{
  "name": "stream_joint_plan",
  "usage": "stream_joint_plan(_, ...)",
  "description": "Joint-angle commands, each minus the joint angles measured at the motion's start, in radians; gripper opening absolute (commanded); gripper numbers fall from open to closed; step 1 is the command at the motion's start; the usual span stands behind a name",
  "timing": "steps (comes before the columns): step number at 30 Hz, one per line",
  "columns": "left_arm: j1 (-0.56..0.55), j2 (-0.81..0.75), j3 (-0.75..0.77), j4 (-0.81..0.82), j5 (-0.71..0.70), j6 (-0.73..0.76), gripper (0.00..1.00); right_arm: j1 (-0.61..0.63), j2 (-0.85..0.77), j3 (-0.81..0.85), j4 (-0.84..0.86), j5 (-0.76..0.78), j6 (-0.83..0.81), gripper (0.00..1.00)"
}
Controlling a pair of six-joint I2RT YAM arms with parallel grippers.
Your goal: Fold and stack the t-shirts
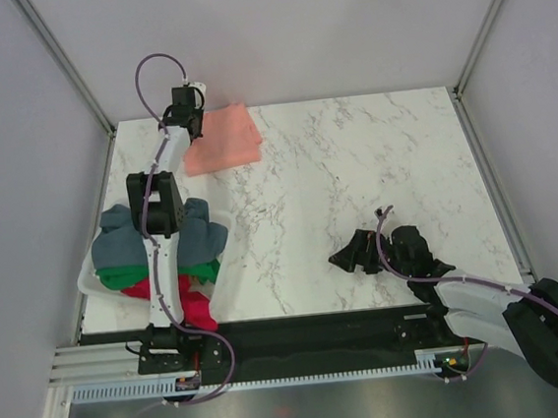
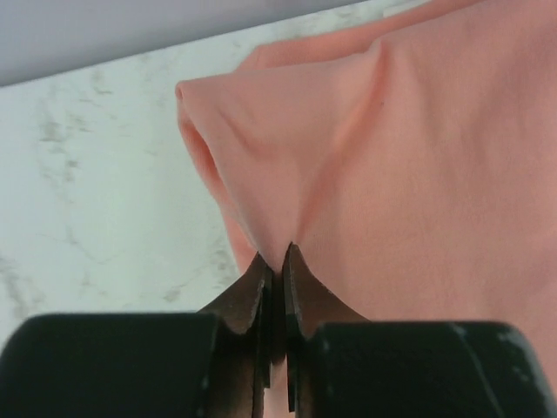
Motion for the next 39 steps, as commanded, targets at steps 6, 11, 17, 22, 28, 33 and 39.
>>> stream_joint_plan(6, 0.219, -0.173, -0.100, 0.270, -0.206, 0.167, 0.68, 0.011, 0.099, 0.010, -0.020, 0.024, -0.021, 0.98)
stream_joint_plan(11, 0.291, -0.255, -0.036, 0.192, -0.271, -0.036, 0.99, 0.012, 0.097, 0.007, -0.008, 0.030, -0.016, 0.98)
stream_joint_plan(17, 0.120, -0.338, 0.033, 0.083, -0.020, -0.180, 1.00, 0.014, 0.085, 0.001, -0.004, 0.041, -0.010, 0.98)
stream_joint_plan(22, 0.009, -0.274, 0.021, 0.089, 0.327, -0.333, 1.00, 0.014, 0.065, -0.010, -0.007, 0.055, -0.003, 0.98)
stream_joint_plan(28, -0.031, -0.156, -0.056, 0.198, 0.539, -0.484, 0.96, 0.014, 0.040, -0.024, 0.001, 0.062, 0.005, 0.98)
stream_joint_plan(33, -0.039, -0.044, -0.016, 0.214, 0.605, -0.534, 0.96, 0.014, 0.025, -0.033, 0.010, 0.062, 0.010, 0.98)
stream_joint_plan(39, -0.039, 0.027, 0.025, 0.227, 0.674, -0.588, 0.96, 0.019, 0.019, -0.036, 0.024, 0.061, 0.011, 0.98)
